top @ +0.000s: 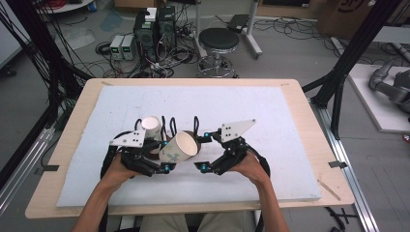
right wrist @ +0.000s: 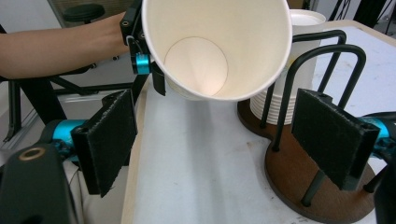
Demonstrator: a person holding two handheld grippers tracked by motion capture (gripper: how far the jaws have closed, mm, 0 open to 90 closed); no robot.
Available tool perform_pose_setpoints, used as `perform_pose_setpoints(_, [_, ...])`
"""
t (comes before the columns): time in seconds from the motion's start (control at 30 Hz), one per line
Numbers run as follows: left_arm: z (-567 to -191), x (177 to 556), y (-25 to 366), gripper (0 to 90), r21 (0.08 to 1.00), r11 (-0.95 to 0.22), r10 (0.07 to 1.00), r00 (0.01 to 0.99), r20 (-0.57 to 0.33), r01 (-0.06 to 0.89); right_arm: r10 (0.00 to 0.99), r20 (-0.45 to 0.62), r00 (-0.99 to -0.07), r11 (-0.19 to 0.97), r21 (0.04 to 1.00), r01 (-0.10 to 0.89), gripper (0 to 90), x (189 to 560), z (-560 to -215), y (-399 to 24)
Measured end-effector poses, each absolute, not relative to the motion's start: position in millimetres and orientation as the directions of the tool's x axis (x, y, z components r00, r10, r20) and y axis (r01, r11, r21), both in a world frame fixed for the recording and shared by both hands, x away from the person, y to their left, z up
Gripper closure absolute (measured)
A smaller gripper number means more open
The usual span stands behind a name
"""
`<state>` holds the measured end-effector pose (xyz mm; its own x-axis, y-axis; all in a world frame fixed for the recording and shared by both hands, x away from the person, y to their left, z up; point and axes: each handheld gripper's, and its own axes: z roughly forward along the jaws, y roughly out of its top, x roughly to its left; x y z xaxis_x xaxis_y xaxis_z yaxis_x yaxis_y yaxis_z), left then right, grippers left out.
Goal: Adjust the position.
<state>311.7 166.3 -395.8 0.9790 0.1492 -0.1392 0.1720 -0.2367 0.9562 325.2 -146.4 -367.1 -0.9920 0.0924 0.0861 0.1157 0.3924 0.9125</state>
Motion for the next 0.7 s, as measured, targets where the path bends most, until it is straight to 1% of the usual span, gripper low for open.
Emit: perform_pose_setpoints(0.7, [-397, 311, 157, 36.1, 0.963, -0.213, 0.121, 0.983, -0.140, 0.164, 0.061, 0.098, -0.993, 0.368, 0.923, 0.113, 15.8, 327, -370, -135])
